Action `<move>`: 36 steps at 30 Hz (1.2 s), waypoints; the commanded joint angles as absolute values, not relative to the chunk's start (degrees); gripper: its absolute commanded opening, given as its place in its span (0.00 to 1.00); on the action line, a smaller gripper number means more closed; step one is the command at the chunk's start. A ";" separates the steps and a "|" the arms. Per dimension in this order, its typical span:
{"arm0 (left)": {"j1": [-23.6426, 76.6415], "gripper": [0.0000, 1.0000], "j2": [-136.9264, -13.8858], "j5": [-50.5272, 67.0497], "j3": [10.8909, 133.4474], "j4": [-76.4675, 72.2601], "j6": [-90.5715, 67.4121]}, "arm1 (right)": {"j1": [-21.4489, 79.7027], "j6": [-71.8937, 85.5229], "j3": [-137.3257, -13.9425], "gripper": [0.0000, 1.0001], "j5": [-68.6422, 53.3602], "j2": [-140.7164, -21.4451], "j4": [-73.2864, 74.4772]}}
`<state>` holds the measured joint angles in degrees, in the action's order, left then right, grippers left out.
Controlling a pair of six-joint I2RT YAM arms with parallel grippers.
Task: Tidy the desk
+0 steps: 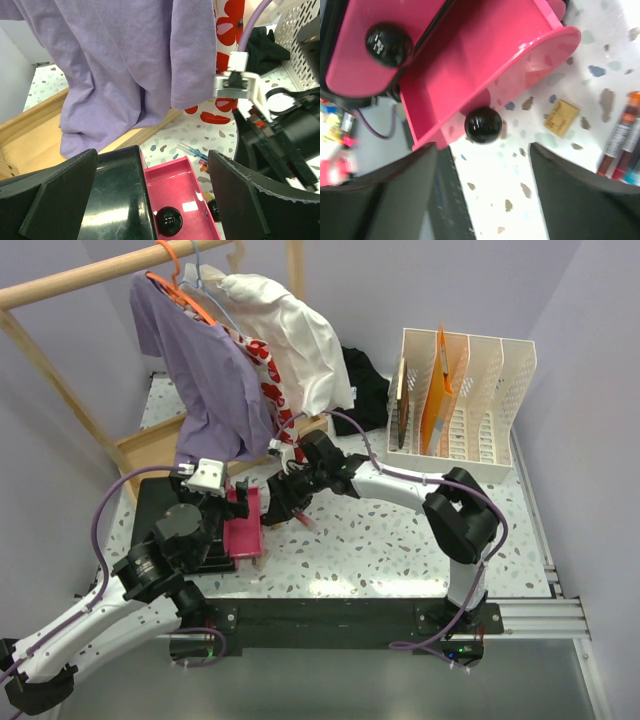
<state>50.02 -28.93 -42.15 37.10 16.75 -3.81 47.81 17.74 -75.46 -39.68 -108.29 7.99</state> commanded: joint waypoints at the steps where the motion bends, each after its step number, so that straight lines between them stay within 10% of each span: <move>1: 49.57 0.96 -28.92 -41.66 37.09 13.98 -3.43 | 47.02 4.77 -76.81 0.83 -36.66 -104.50 14.31; 6: 49.39 0.96 -28.92 -41.05 37.18 13.89 -3.34 | 46.84 -4.83 -78.13 0.82 -27.81 -105.29 19.07; 13: 49.22 0.96 -28.39 -40.52 37.18 13.97 -3.34 | 46.84 -6.50 -83.39 0.53 -15.57 -110.47 21.70; 36: 49.13 0.96 -27.33 -40.34 37.18 14.15 -3.34 | 47.11 -6.86 -88.86 0.39 -4.49 -120.32 25.14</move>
